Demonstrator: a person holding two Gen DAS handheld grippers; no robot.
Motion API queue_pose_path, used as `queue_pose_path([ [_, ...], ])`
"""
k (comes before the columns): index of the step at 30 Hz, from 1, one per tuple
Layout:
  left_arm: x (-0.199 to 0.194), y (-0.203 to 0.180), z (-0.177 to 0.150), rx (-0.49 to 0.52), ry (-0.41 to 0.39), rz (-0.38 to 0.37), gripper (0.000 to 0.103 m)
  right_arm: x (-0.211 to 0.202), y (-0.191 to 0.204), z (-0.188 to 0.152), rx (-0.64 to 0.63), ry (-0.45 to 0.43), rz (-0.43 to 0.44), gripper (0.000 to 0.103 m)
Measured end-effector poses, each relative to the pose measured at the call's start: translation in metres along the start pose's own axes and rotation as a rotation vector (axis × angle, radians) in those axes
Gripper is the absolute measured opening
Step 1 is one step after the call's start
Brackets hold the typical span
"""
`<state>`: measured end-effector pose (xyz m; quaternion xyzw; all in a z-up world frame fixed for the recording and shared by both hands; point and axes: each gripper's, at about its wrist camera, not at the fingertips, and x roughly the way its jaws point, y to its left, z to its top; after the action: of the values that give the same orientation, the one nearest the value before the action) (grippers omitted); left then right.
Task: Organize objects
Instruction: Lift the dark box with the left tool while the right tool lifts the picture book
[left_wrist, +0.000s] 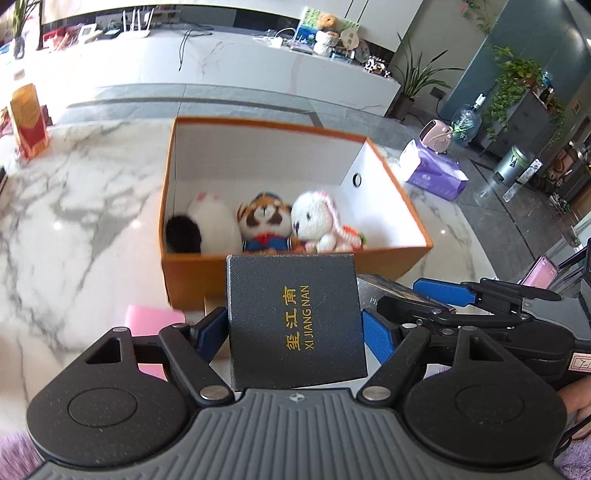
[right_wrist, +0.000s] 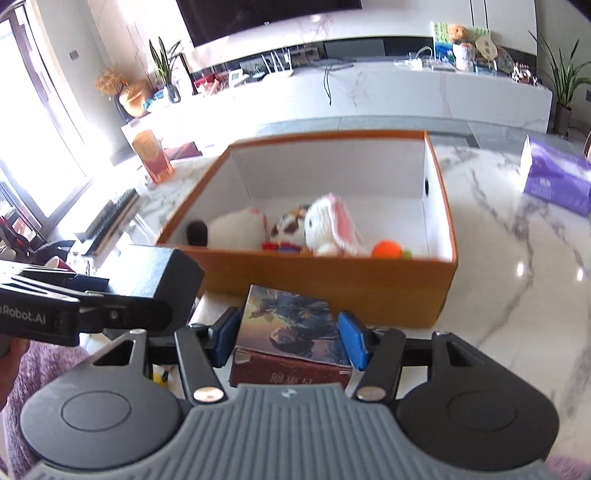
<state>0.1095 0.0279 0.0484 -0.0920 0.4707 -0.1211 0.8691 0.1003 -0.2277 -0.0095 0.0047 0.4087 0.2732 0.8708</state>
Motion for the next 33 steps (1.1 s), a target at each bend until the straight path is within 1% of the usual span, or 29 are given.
queue_pose_path([
  [3,0.002,0.0,0.027,0.031,-0.008,0.006,0.09,-0.004,0.001,0.022,-0.033,-0.027,-0.002,0.06],
  [6,0.015,0.008,0.059,0.028,-0.008,0.04,0.09,0.003,-0.001,0.046,-0.058,-0.052,-0.017,0.06],
  [7,0.022,0.013,0.069,0.016,-0.005,0.051,0.09,0.008,-0.003,0.055,-0.06,-0.057,-0.021,0.06],
  [10,0.045,0.024,0.098,-0.018,0.007,0.053,0.09,0.021,-0.011,0.08,-0.05,-0.057,-0.02,0.06],
  [13,0.072,0.028,0.119,-0.029,0.022,0.068,0.09,0.04,-0.02,0.102,-0.042,-0.045,-0.024,0.06],
  [16,0.105,0.033,0.133,-0.025,0.044,0.121,0.09,0.063,-0.033,0.119,-0.019,-0.022,-0.039,0.06],
  [19,0.137,0.041,0.143,-0.036,0.075,0.146,0.09,0.084,-0.048,0.128,0.008,0.006,-0.056,0.06],
  [22,0.16,0.042,0.146,-0.023,0.077,0.175,0.09,0.101,-0.06,0.131,0.02,0.023,-0.065,0.06],
  [25,0.172,0.036,0.146,0.032,0.059,0.22,0.09,0.113,-0.068,0.132,0.035,0.041,-0.053,0.06],
  [30,0.187,0.035,0.142,0.055,0.068,0.258,0.09,0.127,-0.073,0.13,0.044,0.061,-0.038,0.06],
  [33,0.193,0.031,0.139,0.099,0.061,0.292,0.091,0.134,-0.072,0.129,0.042,0.07,-0.032,0.06],
])
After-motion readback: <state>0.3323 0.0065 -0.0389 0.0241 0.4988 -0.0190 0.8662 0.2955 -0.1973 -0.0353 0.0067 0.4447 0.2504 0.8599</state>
